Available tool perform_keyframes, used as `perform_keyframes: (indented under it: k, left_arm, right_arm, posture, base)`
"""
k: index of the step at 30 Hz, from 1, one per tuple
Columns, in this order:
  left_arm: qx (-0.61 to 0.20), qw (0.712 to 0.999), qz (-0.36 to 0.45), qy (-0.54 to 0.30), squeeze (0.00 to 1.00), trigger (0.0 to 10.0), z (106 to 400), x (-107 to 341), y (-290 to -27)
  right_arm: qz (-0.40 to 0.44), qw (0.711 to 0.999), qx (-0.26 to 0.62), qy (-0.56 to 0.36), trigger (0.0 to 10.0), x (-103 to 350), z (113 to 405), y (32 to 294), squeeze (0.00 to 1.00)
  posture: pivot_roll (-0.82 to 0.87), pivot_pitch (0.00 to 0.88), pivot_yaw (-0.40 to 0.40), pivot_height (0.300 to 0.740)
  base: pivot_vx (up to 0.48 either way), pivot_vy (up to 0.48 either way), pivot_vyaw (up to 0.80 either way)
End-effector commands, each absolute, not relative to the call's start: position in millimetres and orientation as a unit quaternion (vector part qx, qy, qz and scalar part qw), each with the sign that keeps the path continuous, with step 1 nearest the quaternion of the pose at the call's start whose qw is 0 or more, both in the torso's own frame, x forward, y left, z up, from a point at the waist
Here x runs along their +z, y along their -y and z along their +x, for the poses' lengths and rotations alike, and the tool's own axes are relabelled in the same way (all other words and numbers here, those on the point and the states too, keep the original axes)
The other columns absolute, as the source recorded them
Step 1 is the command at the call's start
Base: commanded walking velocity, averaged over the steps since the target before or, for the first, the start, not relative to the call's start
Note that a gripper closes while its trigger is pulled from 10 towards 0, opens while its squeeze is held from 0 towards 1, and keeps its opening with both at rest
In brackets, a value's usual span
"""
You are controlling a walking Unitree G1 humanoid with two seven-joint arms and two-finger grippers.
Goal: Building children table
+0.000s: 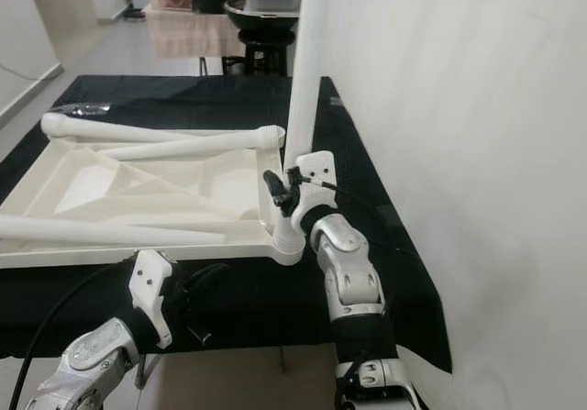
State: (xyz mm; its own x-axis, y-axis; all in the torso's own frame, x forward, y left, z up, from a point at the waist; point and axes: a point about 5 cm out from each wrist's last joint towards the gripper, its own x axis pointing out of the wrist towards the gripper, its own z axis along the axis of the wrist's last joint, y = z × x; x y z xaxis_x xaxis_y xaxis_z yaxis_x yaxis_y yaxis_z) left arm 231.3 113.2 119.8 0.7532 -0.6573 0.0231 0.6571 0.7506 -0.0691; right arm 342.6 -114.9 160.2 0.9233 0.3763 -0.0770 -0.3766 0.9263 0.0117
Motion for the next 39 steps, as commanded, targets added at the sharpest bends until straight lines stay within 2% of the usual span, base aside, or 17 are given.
perform_keyframes:
  k: [1, 3, 6, 7, 9, 11, 14, 18, 19, 30, 31, 32, 33, 34, 35, 37, 39]
  left_arm:
    - [-0.343, 0.938, -0.042, -0.002, 0.0, 10.0, 236.4, 123.3, -119.3]
    - [-0.34, 0.939, -0.043, 0.002, 0.0, 10.0, 239.5, 127.9, -123.2]
    - [-0.339, 0.94, -0.043, 0.003, 0.0, 10.0, 240.1, 129.2, -124.3]
    - [-0.337, 0.94, -0.047, 0.006, 0.0, 10.0, 241.0, 131.6, -125.8]
    - [-0.336, 0.94, -0.05, 0.008, 0.0, 10.0, 241.7, 133.6, -126.7]
    - [-0.329, 0.943, -0.051, 0.022, 0.0, 10.0, 245.9, 140.6, -129.5]
    - [-0.33, 0.942, -0.056, 0.031, 0.0, 10.0, 252.3, 145.6, -131.0]
    - [-0.336, 0.939, -0.06, 0.031, 0.0, 10.0, 256.8, 147.8, -131.6]
    - [-0.341, 0.938, -0.061, 0.025, 0.0, 10.0, 254.7, 145.5, -130.5]
    - [-0.357, 0.931, -0.077, 0.007, 0.0, 10.0, 247.7, 139.2, -126.9]
    - [-0.367, 0.927, -0.081, 0.0, 0.0, 10.0, 246.8, 137.8, -128.3]
    - [-0.367, 0.927, -0.081, 0.0, 0.0, 10.0, 246.8, 137.8, -128.3]
    - [-0.371, 0.925, -0.082, -0.003, 0.0, 10.0, 246.8, 137.4, -128.8]
    - [-0.375, 0.923, -0.08, -0.007, 0.0, 10.0, 246.8, 137.2, -129.9]
    - [-0.375, 0.923, -0.08, -0.007, 0.0, 10.0, 246.8, 137.2, -129.9]
    - [-0.378, 0.922, -0.078, -0.009, 0.0, 10.0, 246.4, 137.1, -131.1]
    - [-0.377, 0.923, -0.078, -0.01, 0.0, 10.0, 246.2, 137.0, -131.9]
  right_arm:
    - [0.002, 0.97, 0.238, -0.05, 10.0, 160.2, 344.3, 113.2, 1.0]
    - [-0.001, 0.954, 0.3, -0.019, 10.0, 177.1, 348.3, 111.1, 1.0]
    - [-0.003, 0.948, 0.319, -0.011, 10.0, 182.3, 349.6, 111.2, 1.0]
    - [-0.007, 0.928, 0.373, -0.002, 10.0, 188.5, 351.0, 112.4, 0.0]
    - [-0.011, 0.912, 0.409, 0.004, 10.0, 192.9, 352.0, 113.7, 0.0]
    - [-0.006, 0.873, 0.488, 0.006, 10.0, 199.9, 355.5, 119.0, 0.0]
    - [-0.002, 0.842, 0.54, -0.002, 10.0, 200.6, 358.5, 122.7, 0.0]
    - [0.005, 0.819, 0.574, -0.014, 9.7, 200.0, 361.6, 125.3, 0.0]
    - [0.012, 0.818, 0.575, -0.011, 0.0, 202.5, 362.2, 126.2, 0.0]
    - [0.03, 0.836, 0.547, -0.003, 0.0, 196.7, 358.8, 143.5, 0.0]
    - [0.04, 0.873, 0.485, -0.023, 0.0, 180.5, 356.3, 148.9, 0.0]
    - [0.04, 0.873, 0.485, -0.023, 0.0, 180.5, 356.3, 148.9, 0.0]
    - [0.042, 0.893, 0.446, -0.037, 0.0, 171.0, 355.9, 148.3, 0.0]
    - [0.023, 0.949, 0.306, -0.073, 0.0, 155.7, 360.4, 148.6, 0.0]
    - [0.023, 0.949, 0.306, -0.073, 0.0, 155.7, 360.4, 148.6, 0.0]
    - [0.003, 0.983, 0.144, -0.11, 0.0, 136.2, 348.0, 146.6, 0.0]
    - [0.005, 0.985, 0.129, -0.115, 0.0, 132.1, 333.0, 135.5, 0.0]
  posture:
    - [0.03, 0.07, -0.03, 0.74]
    - [0.03, 0.072, -0.03, 0.74]
    - [0.03, 0.074, -0.029, 0.74]
    - [0.03, 0.076, -0.029, 0.74]
    - [0.03, 0.077, -0.03, 0.74]
    - [0.03, 0.068, -0.03, 0.74]
    - [0.04, 0.048, -0.019, 0.74]
    - [0.04, 0.041, -0.019, 0.74]
    - [0.03, 0.042, -0.018, 0.74]
    - [0.01, 0.064, -0.03, 0.74]
    - [0.01, 0.063, -0.027, 0.74]
    - [0.01, 0.063, -0.027, 0.74]
    - [0.01, 0.063, -0.027, 0.74]
    - [0.0, 0.066, -0.027, 0.74]
    - [0.0, 0.066, -0.027, 0.74]
    - [0.0, 0.07, -0.027, 0.74]
    - [0.0, 0.069, -0.021, 0.74]
  base:
    - [0.0, 0.0, 0.0]
    - [0.0, 0.0, 0.0]
    - [0.0, 0.0, 0.0]
    - [0.0, 0.0, 0.0]
    - [0.0, 0.0, 0.0]
    - [0.0, 0.0, 0.0]
    - [0.0, 0.0, 0.0]
    - [0.0, 0.0, 0.0]
    - [0.0, 0.0, 0.0]
    - [0.0, 0.0, 0.0]
    - [0.0, 0.0, 0.0]
    - [0.0, 0.0, 0.0]
    - [0.0, 0.0, 0.0]
    - [0.0, 0.0, 0.0]
    - [0.0, 0.0, 0.0]
    - [0.0, 0.0, 0.0]
    - [0.0, 0.0, 0.0]
